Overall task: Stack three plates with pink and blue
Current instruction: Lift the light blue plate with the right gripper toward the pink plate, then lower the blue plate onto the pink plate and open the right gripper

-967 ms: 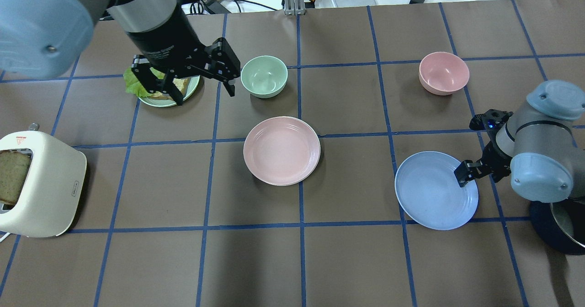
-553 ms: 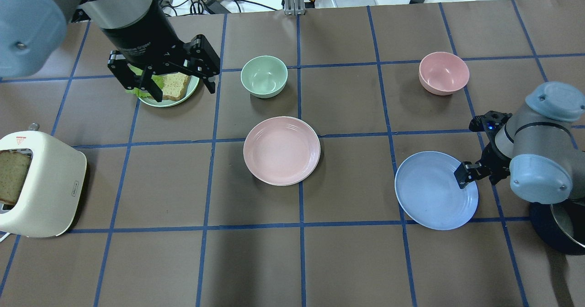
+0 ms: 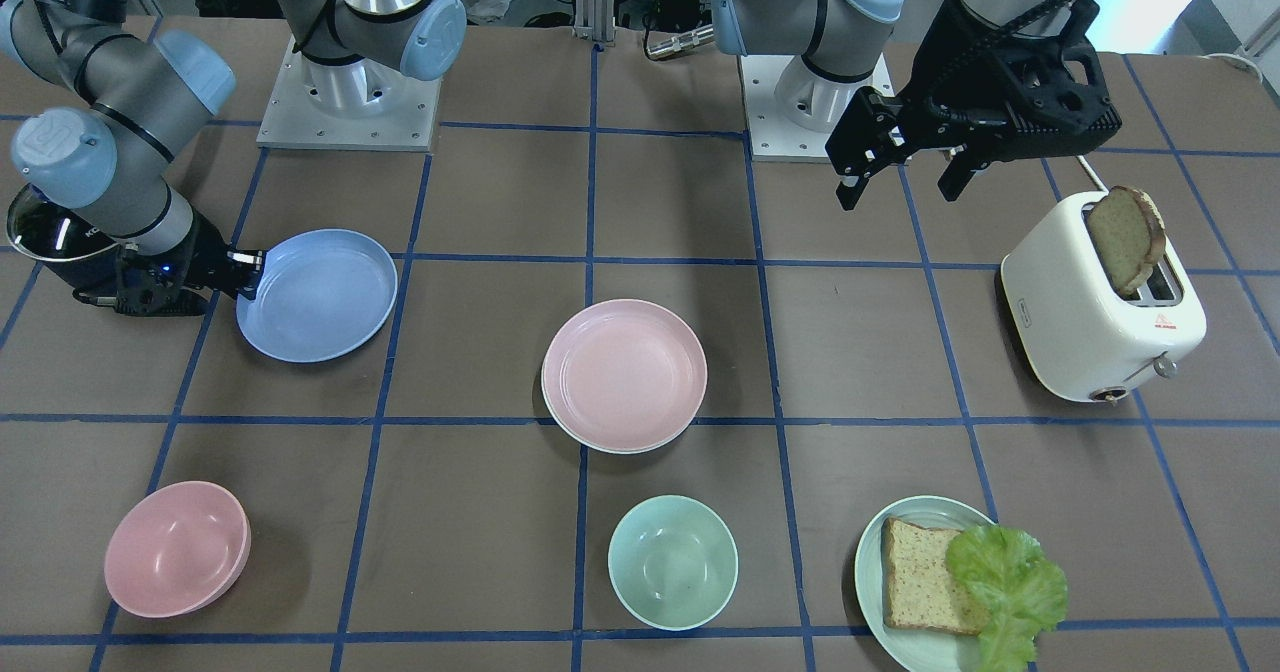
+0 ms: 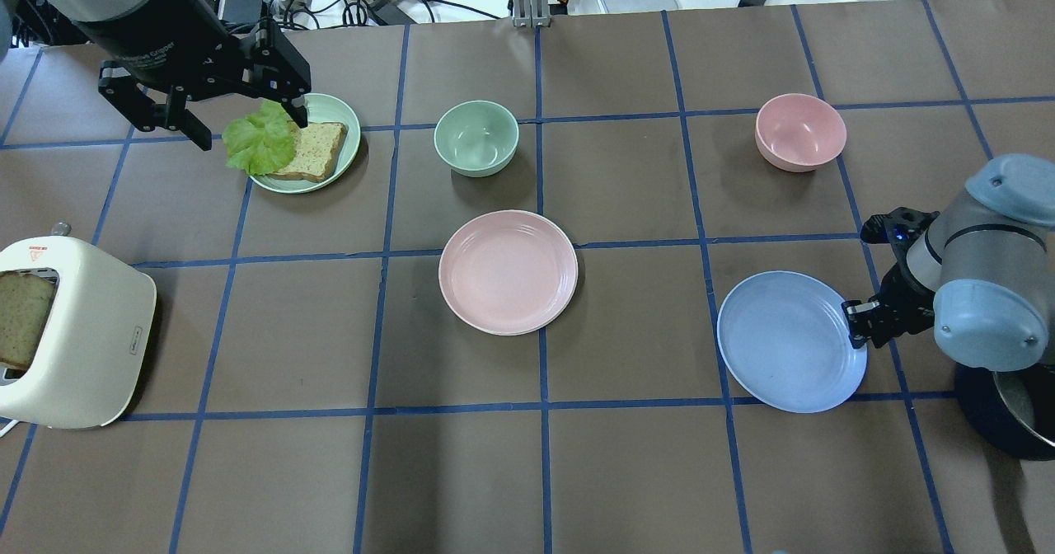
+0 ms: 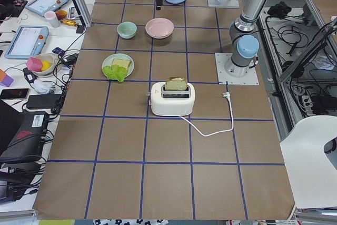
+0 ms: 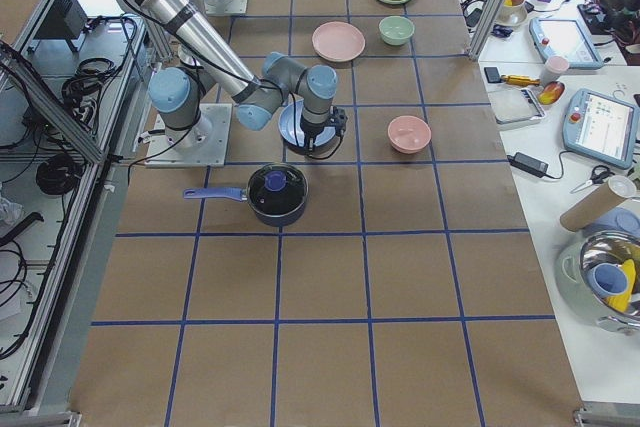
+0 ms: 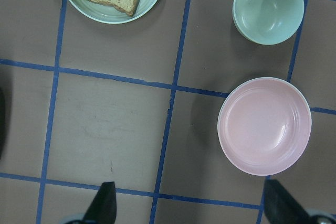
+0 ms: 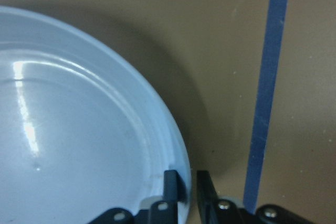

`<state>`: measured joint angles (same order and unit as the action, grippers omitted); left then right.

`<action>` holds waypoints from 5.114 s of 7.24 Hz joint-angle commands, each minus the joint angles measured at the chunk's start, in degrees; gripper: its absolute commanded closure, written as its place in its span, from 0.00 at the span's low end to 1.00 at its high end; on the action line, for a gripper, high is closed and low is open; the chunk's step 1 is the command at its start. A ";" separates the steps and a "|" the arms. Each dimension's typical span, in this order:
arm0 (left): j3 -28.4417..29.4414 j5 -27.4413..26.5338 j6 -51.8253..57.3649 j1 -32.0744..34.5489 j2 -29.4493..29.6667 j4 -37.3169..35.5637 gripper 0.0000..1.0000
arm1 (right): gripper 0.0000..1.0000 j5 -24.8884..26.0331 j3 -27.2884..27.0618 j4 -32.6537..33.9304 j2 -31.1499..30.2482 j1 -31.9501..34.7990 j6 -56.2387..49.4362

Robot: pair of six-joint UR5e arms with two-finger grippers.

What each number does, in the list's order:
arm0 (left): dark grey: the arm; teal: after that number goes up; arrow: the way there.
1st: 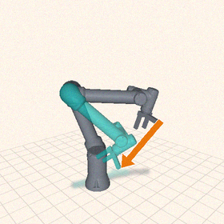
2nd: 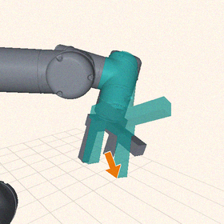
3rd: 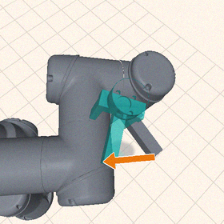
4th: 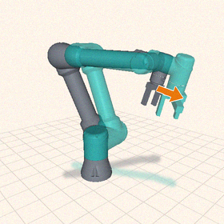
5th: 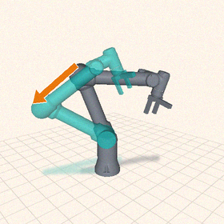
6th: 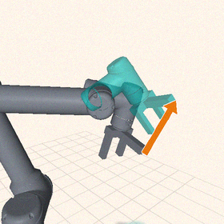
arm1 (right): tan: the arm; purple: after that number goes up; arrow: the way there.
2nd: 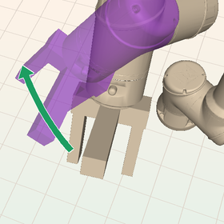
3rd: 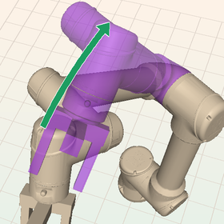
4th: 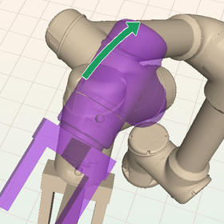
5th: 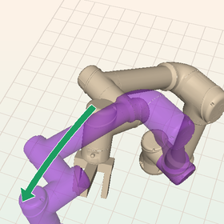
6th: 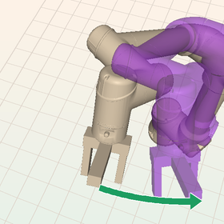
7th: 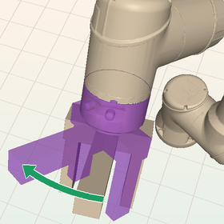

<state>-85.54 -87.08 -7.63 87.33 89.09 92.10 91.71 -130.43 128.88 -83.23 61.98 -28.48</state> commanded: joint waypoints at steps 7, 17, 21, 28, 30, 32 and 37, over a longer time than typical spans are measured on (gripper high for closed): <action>-0.06 -0.20 0.16 -0.06 -0.40 0.09 0.00 | 1.00 -7.75 0.61 -7.83 -5.53 0.69 9.21; 0.02 -1.69 0.86 -0.06 -0.84 0.97 0.00 | 1.00 -12.70 20.30 -7.64 4.11 33.10 54.28; 0.02 -1.69 0.95 -0.14 -0.84 0.97 0.00 | 1.00 -12.79 20.74 -1.63 9.31 41.11 61.95; 0.02 -1.60 0.86 -0.14 -0.84 0.97 0.00 | 0.86 -14.81 19.34 -1.53 8.97 42.26 62.85; 0.02 -1.43 0.95 -0.14 -0.84 0.97 0.00 | 0.01 -14.02 17.41 -1.53 8.79 42.26 62.67; 0.02 -1.60 1.04 -0.23 -0.84 0.97 0.00 | 0.00 -13.76 22.20 -3.62 8.01 41.48 60.49; 0.02 -1.52 1.04 -0.14 -0.93 0.97 0.00 | 0.00 2.65 29.97 -12.24 1.07 31.59 29.98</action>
<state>-85.52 -88.60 -6.59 87.18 88.22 93.07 97.51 -100.88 117.85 -79.60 97.91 4.64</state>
